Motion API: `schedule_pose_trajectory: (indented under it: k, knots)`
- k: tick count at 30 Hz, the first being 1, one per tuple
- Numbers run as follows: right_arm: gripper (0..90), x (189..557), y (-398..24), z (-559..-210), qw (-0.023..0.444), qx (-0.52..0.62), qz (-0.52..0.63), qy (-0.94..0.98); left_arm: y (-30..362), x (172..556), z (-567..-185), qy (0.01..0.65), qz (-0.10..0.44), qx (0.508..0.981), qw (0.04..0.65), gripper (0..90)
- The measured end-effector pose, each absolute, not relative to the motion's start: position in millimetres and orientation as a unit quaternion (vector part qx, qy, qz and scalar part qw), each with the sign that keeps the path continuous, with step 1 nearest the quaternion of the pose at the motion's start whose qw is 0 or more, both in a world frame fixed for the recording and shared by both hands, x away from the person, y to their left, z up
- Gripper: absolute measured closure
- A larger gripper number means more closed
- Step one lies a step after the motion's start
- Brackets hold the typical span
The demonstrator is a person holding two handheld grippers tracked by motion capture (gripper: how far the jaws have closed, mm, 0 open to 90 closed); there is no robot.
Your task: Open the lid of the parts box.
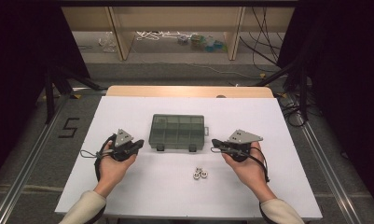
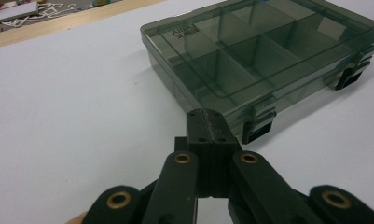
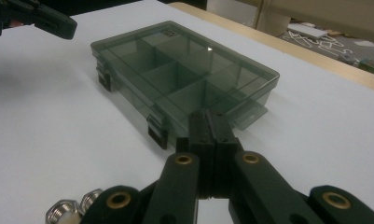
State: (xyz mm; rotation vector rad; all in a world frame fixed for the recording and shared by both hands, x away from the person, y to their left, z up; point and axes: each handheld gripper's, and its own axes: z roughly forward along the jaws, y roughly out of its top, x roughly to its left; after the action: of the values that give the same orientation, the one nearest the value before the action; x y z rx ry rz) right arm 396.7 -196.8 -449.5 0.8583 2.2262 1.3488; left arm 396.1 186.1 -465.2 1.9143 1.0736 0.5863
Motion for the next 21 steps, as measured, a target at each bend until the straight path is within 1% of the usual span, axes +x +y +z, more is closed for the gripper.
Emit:
schedule_pose_trajectory:
  k: [3,7,14,15,16,17,18,19,21]
  knots:
    - [84.6,403.7,-194.7,-452.3,0.208,0.308,0.477,0.797,184.2,397.7,-464.1,0.423,0.233,0.77,0.416,90.0]
    - [90.0,408.2,-193.1,-454.0,0.202,0.311,0.472,0.8,184.1,399.2,-465.2,0.424,0.23,0.772,0.414,90.0]
    - [90.0,416.7,-187.3,-459.9,0.182,0.303,0.439,0.826,186.9,403.3,-468.0,0.429,0.223,0.78,0.397,90.0]
    - [90.0,418.0,-186.4,-461.6,0.18,0.305,0.434,0.829,187.2,403.7,-468.5,0.427,0.223,0.784,0.392,90.0]
    - [90.0,420.0,-185.0,-464.3,0.172,0.308,0.422,0.835,189.3,404.1,-467.7,0.418,0.222,0.799,0.372,90.0]
    - [90.0,420.0,-185.0,-464.3,0.172,0.308,0.422,0.835,185.5,404.4,-470.8,0.432,0.221,0.784,0.388,90.0]
    - [90.0,421.0,-184.3,-465.9,0.171,0.308,0.42,0.836,185.3,405.0,-471.8,0.433,0.219,0.785,0.386,90.0]
    - [90.0,422.2,-182.6,-467.9,0.168,0.311,0.416,0.838,188.1,405.9,-471.2,0.421,0.218,0.799,0.37,90.0]
    - [90.0,422.6,-181.7,-468.5,0.163,0.312,0.411,0.841,188.3,407.1,-471.8,0.421,0.214,0.804,0.361,90.0]
